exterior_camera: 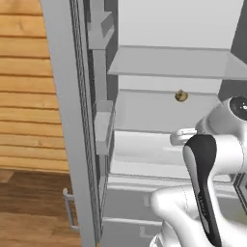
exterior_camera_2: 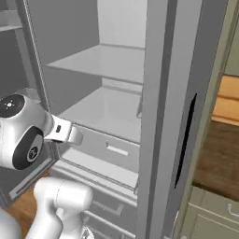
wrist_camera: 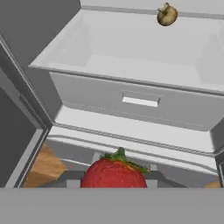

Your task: Take the strawberry from the fridge and place it on top of the pancake, located on the dining counter.

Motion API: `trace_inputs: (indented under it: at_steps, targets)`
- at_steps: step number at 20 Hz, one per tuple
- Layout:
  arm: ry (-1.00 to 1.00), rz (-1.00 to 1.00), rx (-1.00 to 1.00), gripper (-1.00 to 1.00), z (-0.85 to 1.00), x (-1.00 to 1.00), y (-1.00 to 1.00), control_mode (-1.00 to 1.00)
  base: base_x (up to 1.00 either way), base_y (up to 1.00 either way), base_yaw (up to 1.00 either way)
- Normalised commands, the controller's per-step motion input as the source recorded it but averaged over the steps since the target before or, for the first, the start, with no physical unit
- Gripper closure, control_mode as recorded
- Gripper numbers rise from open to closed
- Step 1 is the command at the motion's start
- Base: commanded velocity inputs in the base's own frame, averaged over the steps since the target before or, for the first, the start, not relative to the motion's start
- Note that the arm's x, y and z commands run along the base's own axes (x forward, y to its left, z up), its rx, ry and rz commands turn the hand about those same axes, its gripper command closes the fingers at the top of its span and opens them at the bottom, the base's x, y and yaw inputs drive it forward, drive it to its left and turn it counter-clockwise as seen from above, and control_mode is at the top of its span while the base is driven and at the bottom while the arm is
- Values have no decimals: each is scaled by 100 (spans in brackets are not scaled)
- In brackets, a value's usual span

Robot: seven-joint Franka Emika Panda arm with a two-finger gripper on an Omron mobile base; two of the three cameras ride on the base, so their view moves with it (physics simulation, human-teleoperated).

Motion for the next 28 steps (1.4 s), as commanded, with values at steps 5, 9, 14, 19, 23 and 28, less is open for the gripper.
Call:
trace_inputs:
  at_steps: [5,9,14,19,23,28]
  targets:
    - [0,0,0,100,0,0,0,100,-42,-8,84]
    - [0,0,0,100,0,0,0,100,-45,-6,88]
    - [0,0,0,100,0,0,0,100,-53,-1,84]
    - [0,0,0,100,0,0,0,100,-44,29,80]
    - [0,0,0,100,0,0,0,100,-46,84,71]
    - [0,0,0,100,0,0,0,100,6,86,36]
